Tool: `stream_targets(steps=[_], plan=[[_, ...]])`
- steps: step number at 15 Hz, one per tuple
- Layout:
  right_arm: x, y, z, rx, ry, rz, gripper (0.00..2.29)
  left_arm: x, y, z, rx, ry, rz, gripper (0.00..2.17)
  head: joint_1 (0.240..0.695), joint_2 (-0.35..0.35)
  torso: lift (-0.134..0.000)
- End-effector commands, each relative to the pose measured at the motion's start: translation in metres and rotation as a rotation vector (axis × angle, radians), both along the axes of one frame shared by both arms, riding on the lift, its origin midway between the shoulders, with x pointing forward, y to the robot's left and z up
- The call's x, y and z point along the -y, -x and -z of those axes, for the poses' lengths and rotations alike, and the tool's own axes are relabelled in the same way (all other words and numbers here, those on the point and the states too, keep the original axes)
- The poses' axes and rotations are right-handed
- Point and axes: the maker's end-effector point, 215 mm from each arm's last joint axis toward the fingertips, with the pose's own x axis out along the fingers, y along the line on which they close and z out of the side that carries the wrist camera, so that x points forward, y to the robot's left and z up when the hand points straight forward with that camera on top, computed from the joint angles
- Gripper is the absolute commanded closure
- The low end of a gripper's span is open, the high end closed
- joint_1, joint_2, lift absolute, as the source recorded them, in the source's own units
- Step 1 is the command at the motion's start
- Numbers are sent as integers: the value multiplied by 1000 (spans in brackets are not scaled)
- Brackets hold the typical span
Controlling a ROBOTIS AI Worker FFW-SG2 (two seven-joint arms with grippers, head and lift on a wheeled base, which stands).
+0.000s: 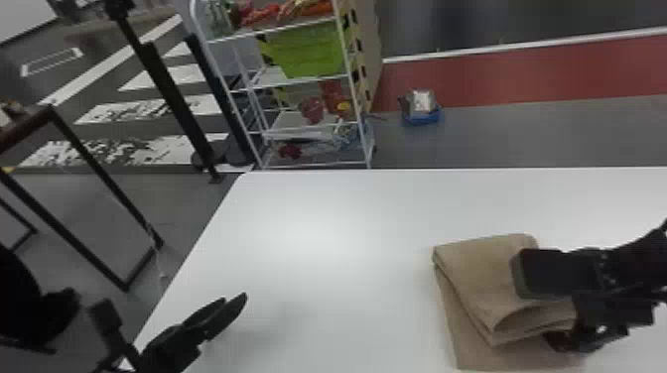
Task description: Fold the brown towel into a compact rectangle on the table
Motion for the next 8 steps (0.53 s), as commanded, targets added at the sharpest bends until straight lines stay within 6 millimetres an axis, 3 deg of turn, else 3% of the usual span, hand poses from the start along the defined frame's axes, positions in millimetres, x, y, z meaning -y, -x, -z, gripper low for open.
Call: stream_targets(steps=[1,3,8], plan=[[-3,1,-1,-33,-19,27,471,1,0,1,0,4,-1,49,695,350,-124],[-5,0,-4,-32,-27,26,478,1,0,1,0,4,-1,53,695,350,-124],[-11,-4,-12,-57,-74,79,809,2,0,1,1,5,2,53,695,350,-124]])
